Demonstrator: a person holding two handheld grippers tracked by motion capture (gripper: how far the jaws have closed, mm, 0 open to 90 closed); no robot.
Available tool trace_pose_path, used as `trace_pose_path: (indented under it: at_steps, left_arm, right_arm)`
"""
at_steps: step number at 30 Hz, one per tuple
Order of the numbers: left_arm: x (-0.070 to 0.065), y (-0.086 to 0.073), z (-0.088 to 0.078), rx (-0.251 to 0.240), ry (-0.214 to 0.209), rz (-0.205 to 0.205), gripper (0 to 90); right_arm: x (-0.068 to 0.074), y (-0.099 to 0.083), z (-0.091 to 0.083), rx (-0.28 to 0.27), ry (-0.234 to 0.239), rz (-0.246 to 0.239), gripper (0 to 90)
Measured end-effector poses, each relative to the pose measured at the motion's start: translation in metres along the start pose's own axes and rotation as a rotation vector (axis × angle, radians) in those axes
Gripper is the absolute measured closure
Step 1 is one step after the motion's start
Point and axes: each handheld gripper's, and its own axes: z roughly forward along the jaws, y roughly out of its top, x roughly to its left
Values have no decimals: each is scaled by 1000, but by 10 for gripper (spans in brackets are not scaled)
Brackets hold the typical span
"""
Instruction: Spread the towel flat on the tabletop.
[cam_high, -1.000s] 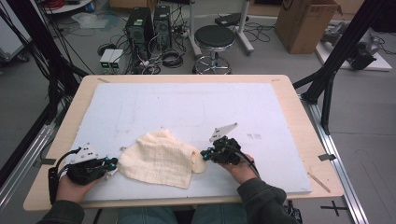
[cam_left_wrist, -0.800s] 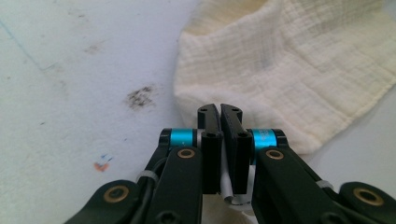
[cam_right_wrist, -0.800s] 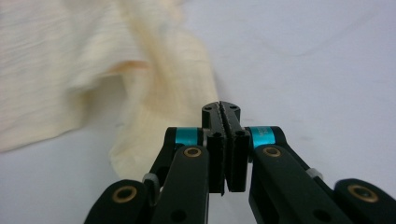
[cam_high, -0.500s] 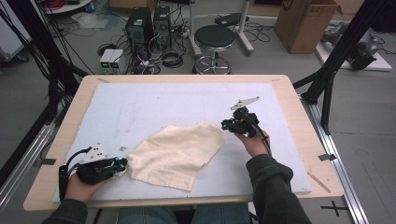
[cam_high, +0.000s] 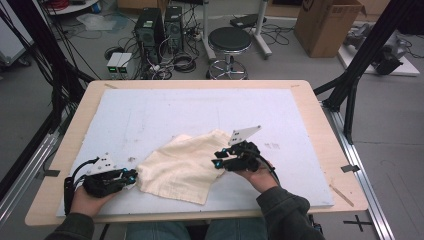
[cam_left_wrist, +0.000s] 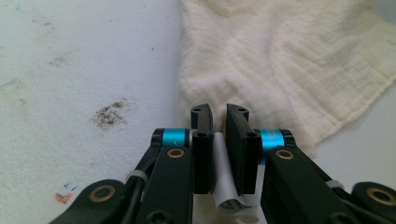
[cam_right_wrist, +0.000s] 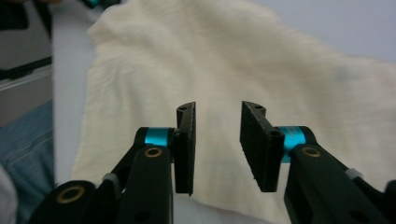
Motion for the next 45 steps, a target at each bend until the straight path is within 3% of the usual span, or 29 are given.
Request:
trace_pose_path:
  at_steps: [5,8,9,12,14,18,22,27,32,36,39,42,45]
  left_arm:
    - [0,0,1,9,-1,5,803]
    - [-1,-1,3,17,-8,6,809]
    - [-1,-1,3,21,-8,12,816]
    - [-4,0,4,21,-21,21,847]
    - [-9,2,5,12,-34,33,865]
    - [-24,10,7,-9,-64,68,875]
    - [-47,21,12,-25,-116,114,876]
    - [-70,28,19,-20,-169,168,876]
    - [-82,33,23,-19,-214,191,867]
    - [-78,42,19,-43,-239,170,733]
    - [-70,54,17,-55,-221,160,640]
    - [-61,66,20,-63,-199,154,620]
    - [-42,87,37,-89,-148,110,588]
  right_arm:
    - [12,-6,16,51,91,-27,547]
    - [16,-10,23,80,88,-50,536]
    - [16,-11,26,98,76,-58,561]
    - [16,-16,30,138,55,-76,797]
    - [12,-19,28,145,66,-70,851]
    - [5,-22,9,122,94,-63,853]
    - [1,-27,-17,127,71,-70,851]
    - [-3,-38,-52,93,39,-38,850]
    - [-1,-53,-63,106,24,-25,823]
    - [-2,-54,-64,77,46,-15,701]
    - [-5,-46,-70,36,30,-17,658]
    - [-14,-38,-74,-2,4,-11,639]
    - [-26,-34,-73,-14,-53,26,630]
